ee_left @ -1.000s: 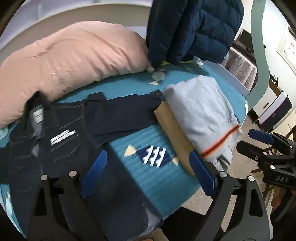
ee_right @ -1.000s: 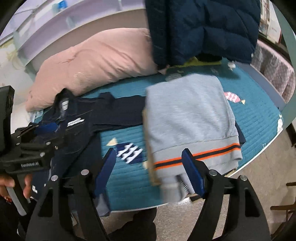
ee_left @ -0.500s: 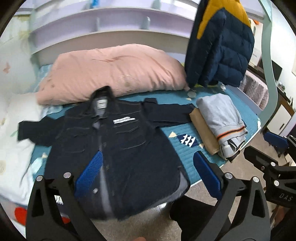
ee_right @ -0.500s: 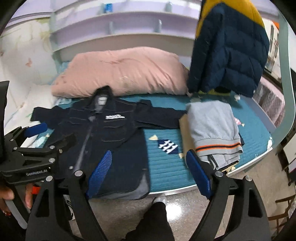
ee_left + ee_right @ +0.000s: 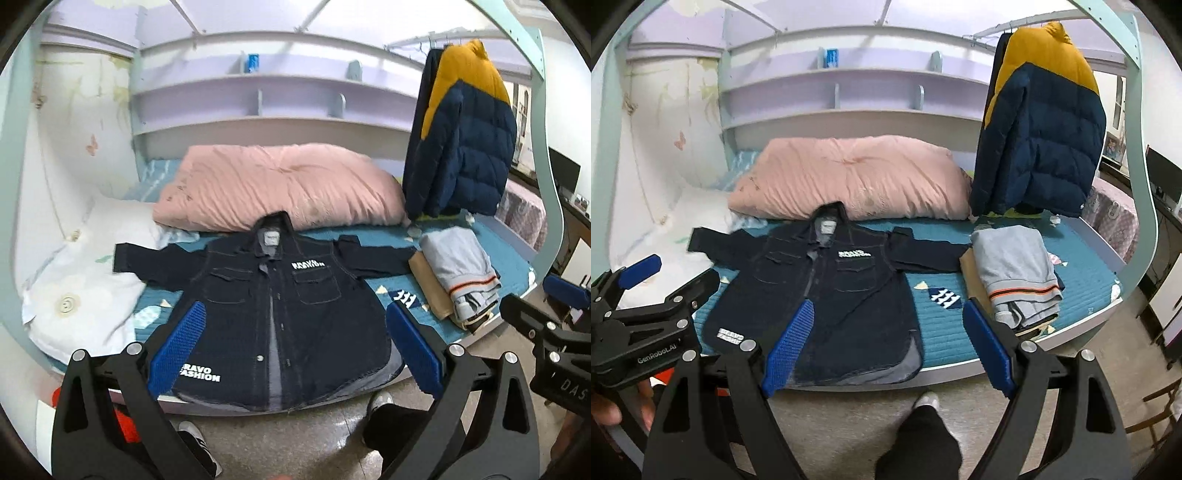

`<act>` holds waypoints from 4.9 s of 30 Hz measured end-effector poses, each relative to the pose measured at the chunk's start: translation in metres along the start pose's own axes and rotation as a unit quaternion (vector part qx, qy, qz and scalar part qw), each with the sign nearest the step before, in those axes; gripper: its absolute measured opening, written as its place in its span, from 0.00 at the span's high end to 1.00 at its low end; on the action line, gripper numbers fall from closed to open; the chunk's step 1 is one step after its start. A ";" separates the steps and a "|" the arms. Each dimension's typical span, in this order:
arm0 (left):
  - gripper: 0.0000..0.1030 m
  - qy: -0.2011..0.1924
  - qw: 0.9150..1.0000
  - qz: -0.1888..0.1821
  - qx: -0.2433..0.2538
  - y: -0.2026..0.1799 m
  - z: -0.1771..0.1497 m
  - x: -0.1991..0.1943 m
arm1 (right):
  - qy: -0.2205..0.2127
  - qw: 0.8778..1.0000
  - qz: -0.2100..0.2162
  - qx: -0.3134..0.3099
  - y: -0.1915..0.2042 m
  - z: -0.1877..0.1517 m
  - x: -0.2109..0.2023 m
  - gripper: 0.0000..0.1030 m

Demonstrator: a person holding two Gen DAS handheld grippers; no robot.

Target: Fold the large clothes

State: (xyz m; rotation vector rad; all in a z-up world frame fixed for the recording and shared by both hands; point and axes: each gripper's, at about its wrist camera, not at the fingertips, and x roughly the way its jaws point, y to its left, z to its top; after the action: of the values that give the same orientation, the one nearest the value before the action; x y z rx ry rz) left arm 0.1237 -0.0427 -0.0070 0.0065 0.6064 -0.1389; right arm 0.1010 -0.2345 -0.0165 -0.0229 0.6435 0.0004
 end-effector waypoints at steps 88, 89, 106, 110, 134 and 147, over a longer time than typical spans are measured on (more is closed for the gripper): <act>0.05 -0.120 0.992 0.026 0.021 0.003 -0.002 -0.112 | -0.096 0.995 0.020 0.002 0.012 -0.011 -0.095 0.22; 0.05 -0.119 0.992 0.025 0.021 0.002 -0.002 -0.112 | -0.096 0.995 0.020 0.002 0.012 -0.011 -0.095 0.22; 0.05 -0.120 0.992 0.025 0.022 0.003 -0.001 -0.112 | -0.096 0.995 0.020 0.002 0.012 -0.010 -0.095 0.22; 0.05 -0.120 0.992 0.026 0.022 0.003 -0.001 -0.112 | -0.096 0.995 0.020 0.002 0.011 -0.010 -0.095 0.22; 0.05 -0.120 0.992 0.025 0.023 0.003 -0.001 -0.112 | -0.095 0.995 0.021 0.002 0.009 -0.010 -0.094 0.22; 0.05 -0.120 0.992 0.025 0.024 0.004 -0.002 -0.111 | -0.094 0.995 0.021 0.002 0.007 -0.012 -0.093 0.22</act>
State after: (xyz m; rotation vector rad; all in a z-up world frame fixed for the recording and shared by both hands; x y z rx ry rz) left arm 0.0328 -0.0247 0.0541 0.0508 0.3631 -0.1038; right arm 0.0190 -0.2267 0.0298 -0.0043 0.4558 0.0417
